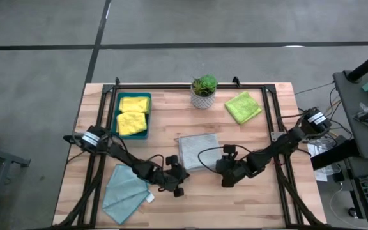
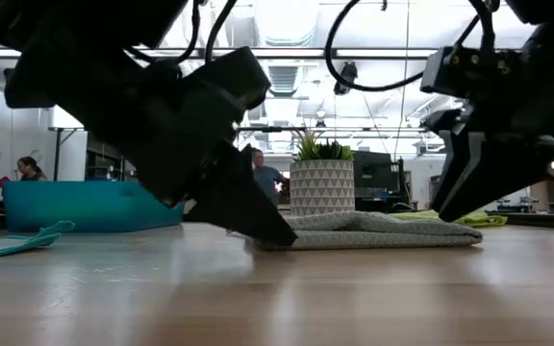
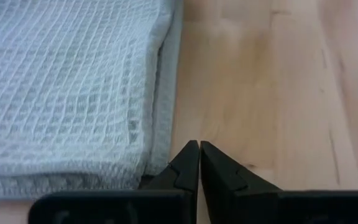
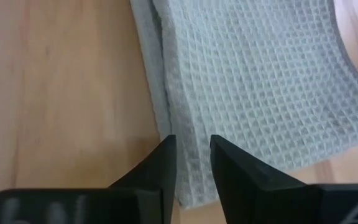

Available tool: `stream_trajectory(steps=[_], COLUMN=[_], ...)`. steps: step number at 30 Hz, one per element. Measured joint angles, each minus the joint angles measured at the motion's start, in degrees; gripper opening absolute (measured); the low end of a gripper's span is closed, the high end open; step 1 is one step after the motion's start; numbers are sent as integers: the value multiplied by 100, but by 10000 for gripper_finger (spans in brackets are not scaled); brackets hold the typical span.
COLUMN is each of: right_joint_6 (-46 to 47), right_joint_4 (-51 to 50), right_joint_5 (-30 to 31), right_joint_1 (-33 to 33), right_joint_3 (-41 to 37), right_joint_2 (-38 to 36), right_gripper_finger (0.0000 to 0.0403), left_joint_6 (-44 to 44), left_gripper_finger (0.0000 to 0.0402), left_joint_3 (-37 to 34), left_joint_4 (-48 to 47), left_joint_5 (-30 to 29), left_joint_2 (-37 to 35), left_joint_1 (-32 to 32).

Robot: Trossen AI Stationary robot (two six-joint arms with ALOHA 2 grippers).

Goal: Fold microfiber towels
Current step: Fold the gray towel

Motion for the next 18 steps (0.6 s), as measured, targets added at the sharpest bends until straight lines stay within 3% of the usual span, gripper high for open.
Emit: stream_trajectory(steps=[8, 18], right_joint_6=[0, -1], right_joint_4=[433, 214], right_joint_5=[0, 0], right_joint_1=[-22, -37], right_joint_3=[-194, -199], right_joint_2=[195, 145], right_gripper_finger=[80, 12], left_joint_6=[-3, -297], left_gripper_finger=[0, 0], left_joint_3=[-33, -149], left_joint_4=[-48, -36], left_joint_5=[-22, -20], left_joint_2=[17, 5], left_joint_1=[10, 31])
